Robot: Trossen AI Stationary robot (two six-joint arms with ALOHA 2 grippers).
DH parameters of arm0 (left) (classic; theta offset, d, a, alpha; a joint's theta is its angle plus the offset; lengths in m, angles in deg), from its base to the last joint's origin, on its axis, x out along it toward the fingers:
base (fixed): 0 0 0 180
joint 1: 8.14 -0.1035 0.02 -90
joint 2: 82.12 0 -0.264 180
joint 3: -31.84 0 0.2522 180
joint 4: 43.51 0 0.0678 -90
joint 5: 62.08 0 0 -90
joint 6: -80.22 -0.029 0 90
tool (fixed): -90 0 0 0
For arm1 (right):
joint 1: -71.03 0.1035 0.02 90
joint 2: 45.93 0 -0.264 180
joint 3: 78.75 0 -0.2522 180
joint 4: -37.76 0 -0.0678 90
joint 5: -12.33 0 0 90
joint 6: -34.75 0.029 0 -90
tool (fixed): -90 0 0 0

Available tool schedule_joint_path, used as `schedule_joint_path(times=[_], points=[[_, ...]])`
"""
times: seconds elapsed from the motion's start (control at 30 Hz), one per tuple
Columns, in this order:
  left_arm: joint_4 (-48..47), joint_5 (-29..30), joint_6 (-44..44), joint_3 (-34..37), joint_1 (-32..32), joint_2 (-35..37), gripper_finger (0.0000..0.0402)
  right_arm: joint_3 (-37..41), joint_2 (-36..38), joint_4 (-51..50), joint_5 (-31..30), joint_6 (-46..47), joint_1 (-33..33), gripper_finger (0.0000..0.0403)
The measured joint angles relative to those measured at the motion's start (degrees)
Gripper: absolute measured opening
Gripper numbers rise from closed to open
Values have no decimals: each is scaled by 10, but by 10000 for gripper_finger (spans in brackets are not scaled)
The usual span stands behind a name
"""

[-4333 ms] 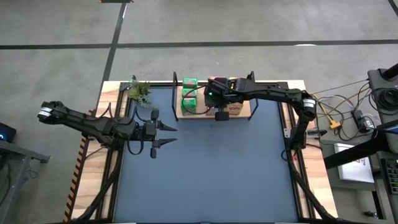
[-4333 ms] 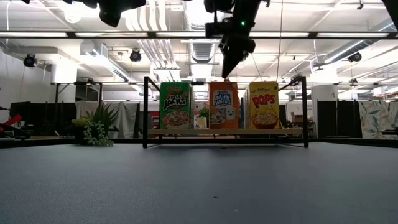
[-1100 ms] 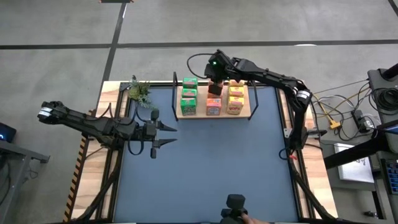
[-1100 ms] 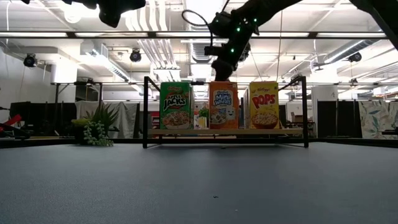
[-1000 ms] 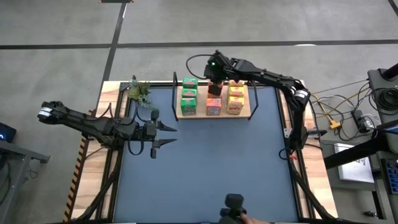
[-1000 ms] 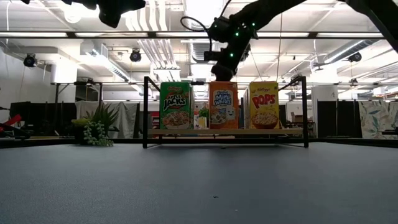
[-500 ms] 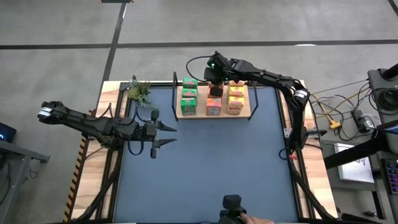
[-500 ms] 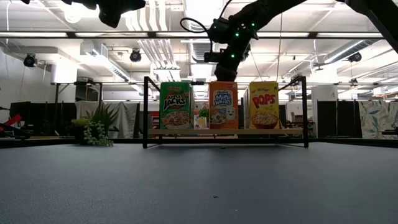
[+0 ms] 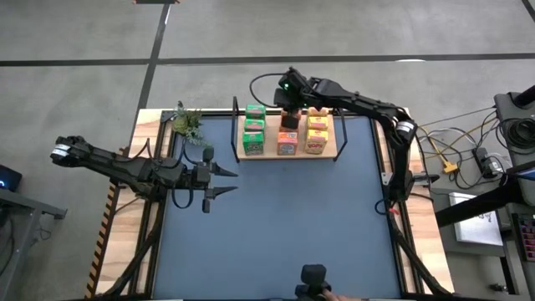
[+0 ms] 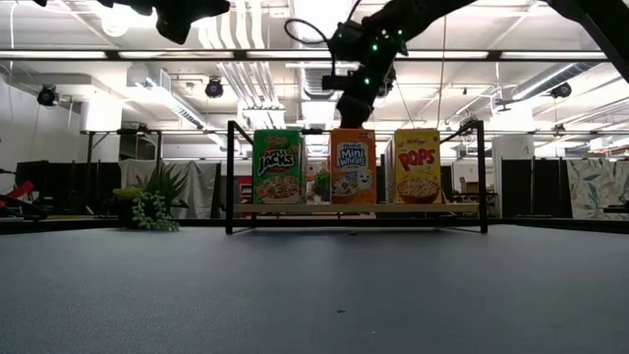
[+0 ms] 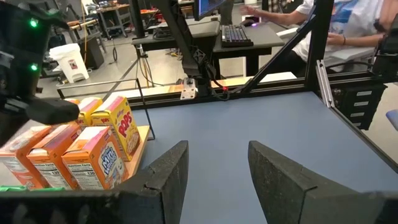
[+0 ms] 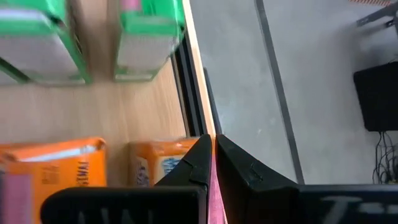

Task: Stack cereal on shelf
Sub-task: Adjust the orange cereal boxes

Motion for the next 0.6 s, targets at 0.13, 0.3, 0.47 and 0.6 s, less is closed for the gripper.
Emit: schedule_joint_path(times=[0.13,0.3,0.47,0.6], points=[[-1,0,0,0,0,0,150,-11,15,2,0,15,15,13],[-3,0,0,0,0,0,150,-12,43,-6,11,37,47,13],[-5,0,0,0,0,0,150,-11,75,-32,45,71,92,13],[-10,0,3,0,0,0,150,-10,87,-70,45,97,137,13]])
